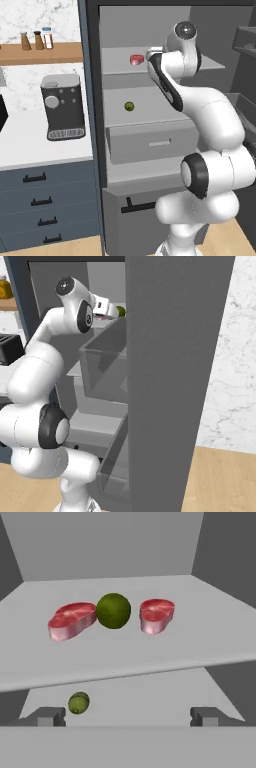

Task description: Place one lime and one steak in each tupperware on the nearby counter, to pack two identical lunches.

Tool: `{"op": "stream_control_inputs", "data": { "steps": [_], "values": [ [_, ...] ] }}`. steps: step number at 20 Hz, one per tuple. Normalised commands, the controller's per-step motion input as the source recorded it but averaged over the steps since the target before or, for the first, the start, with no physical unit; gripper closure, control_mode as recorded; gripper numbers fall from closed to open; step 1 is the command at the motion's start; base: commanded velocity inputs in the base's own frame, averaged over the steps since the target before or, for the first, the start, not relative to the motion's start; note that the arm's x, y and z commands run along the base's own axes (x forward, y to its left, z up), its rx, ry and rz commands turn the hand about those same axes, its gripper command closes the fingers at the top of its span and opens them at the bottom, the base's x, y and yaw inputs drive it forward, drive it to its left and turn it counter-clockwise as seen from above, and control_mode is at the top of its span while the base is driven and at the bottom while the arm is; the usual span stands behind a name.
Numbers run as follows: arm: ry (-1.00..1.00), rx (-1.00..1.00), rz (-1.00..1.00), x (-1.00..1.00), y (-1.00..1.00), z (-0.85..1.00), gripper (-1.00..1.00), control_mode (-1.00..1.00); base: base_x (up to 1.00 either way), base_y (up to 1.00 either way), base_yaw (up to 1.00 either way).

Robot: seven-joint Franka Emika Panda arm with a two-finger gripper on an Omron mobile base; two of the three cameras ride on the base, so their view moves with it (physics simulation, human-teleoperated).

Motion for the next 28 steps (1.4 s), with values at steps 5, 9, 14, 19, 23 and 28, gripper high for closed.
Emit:
{"op": "stream_control_inputs", "data": {
  "steps": [5, 9, 14, 19, 23, 28],
  "values": [
    [0.0, 0.0, 0.0, 0.66, 0.0, -0.08, -1.0, -1.0, 0.0, 0.0, 0.0],
    [0.05, 0.0, 0.0, 0.73, 0.0, 0.0, -1.0, -1.0, 0.0, 0.0, 0.0],
    [0.04, 0.0, 0.0, 0.77, 0.0, 0.0, -1.0, -1.0, 0.0, 0.0, 0.0],
    [0.02, 0.0, 0.0, 0.62, 0.0, 0.0, -1.0, -1.0, 0.0, 0.0, 0.0],
    [0.06, 0.0, 0.0, 0.45, 0.0, -0.03, -1.0, -1.0, 0.0, 0.0, 0.0],
    [0.07, 0.0, 0.0, 0.44, 0.0, -0.15, -1.0, -1.0, 0.0, 0.0, 0.0]
  ]
}}
